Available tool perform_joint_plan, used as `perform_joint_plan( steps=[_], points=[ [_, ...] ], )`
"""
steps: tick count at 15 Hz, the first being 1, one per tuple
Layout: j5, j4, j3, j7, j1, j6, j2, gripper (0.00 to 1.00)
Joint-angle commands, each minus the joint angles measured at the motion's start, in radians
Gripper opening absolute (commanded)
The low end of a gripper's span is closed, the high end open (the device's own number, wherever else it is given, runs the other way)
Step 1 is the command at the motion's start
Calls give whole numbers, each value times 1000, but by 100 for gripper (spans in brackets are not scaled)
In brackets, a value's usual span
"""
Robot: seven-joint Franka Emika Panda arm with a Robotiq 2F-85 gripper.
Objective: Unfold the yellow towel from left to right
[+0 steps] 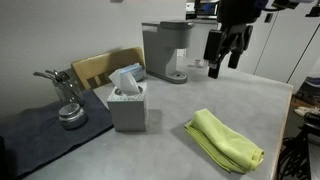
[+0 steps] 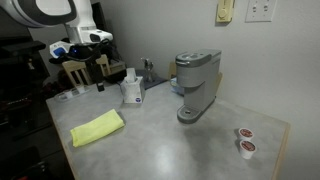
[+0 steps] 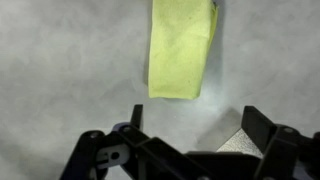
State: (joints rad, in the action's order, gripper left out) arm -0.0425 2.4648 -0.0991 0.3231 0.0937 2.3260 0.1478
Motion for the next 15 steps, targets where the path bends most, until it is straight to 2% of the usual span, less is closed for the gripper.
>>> perform_joint_plan(
  steps=[1,5,9,11,15],
  points=[
    [5,-15,-39,141,1,2,-61,100],
    [19,-10,-66,344,8,64,-123,100],
    [22,-12,-65,524,27,134,-177,100],
    [9,-12,-62,531,38,167,-205,100],
    [-67,-8,-62,399,46,228,-259,100]
  ],
)
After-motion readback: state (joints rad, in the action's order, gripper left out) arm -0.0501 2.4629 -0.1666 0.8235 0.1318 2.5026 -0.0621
